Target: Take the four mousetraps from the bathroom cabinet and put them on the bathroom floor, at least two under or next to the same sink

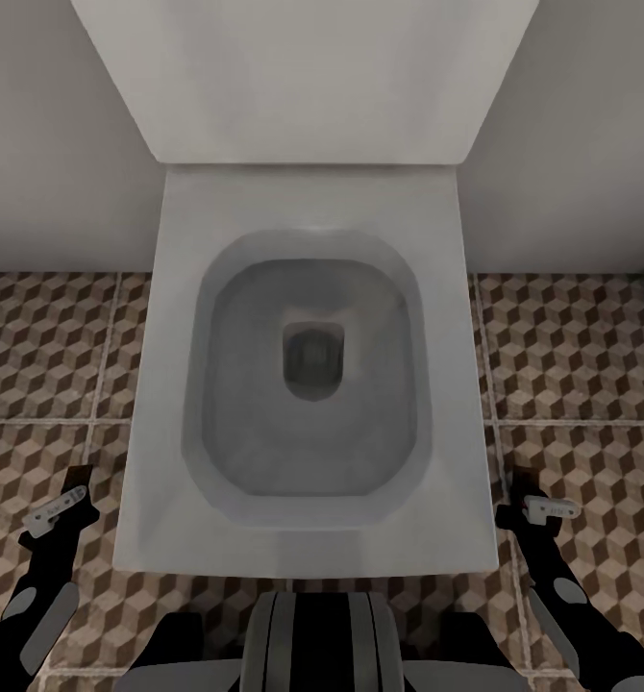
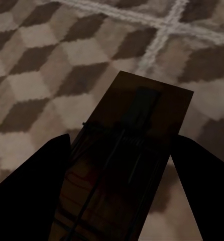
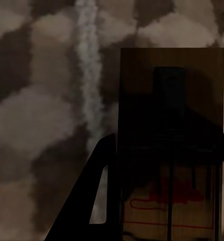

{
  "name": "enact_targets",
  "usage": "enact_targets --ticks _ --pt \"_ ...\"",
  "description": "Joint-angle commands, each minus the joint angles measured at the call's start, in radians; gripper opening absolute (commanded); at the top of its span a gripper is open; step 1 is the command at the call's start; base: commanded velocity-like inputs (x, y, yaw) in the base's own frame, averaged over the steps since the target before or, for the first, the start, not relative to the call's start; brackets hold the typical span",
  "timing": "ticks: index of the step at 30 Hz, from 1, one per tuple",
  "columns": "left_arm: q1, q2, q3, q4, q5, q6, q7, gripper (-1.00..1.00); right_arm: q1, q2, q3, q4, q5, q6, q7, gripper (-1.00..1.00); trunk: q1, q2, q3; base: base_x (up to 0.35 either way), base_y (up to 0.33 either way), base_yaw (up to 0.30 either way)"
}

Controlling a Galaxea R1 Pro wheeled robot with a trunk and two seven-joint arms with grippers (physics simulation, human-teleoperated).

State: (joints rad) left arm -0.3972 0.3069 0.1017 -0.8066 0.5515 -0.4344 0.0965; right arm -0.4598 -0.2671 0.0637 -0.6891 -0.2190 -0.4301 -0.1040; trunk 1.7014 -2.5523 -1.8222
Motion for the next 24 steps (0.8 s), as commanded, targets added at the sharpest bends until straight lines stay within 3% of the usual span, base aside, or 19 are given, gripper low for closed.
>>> enact_targets --ticks 1,10,19,24 --pt "0.000 0.000 -0.003 0.000 0.002 -0.003 0.005 -1.00 0.000 -0.001 0.007 0.000 -0.008 -0.004 -0.007 -1.00 0.000 0.000 0.000 0.000 0.000 0.000" --pt "0.000 -0.002 -0.008 0.000 0.002 -0.003 0.006 -1.00 0.000 -0.001 0.007 0.000 -0.008 -0.004 -0.007 -1.00 0.000 0.000 0.000 0.000 0.000 0.000" --pt "0.000 -0.036 -0.008 0.000 0.001 -0.002 0.014 -1.00 0.000 -0.001 0.007 0.000 -0.008 -0.004 -0.007 -1.00 0.000 0.000 0.000 0.000 0.000 0.000" --pt "0.000 -0.038 -0.007 -0.021 0.001 -0.003 0.069 -1.00 -0.001 -0.001 0.008 0.000 -0.008 -0.004 -0.008 -1.00 0.000 0.000 0.000 0.000 0.000 0.000"
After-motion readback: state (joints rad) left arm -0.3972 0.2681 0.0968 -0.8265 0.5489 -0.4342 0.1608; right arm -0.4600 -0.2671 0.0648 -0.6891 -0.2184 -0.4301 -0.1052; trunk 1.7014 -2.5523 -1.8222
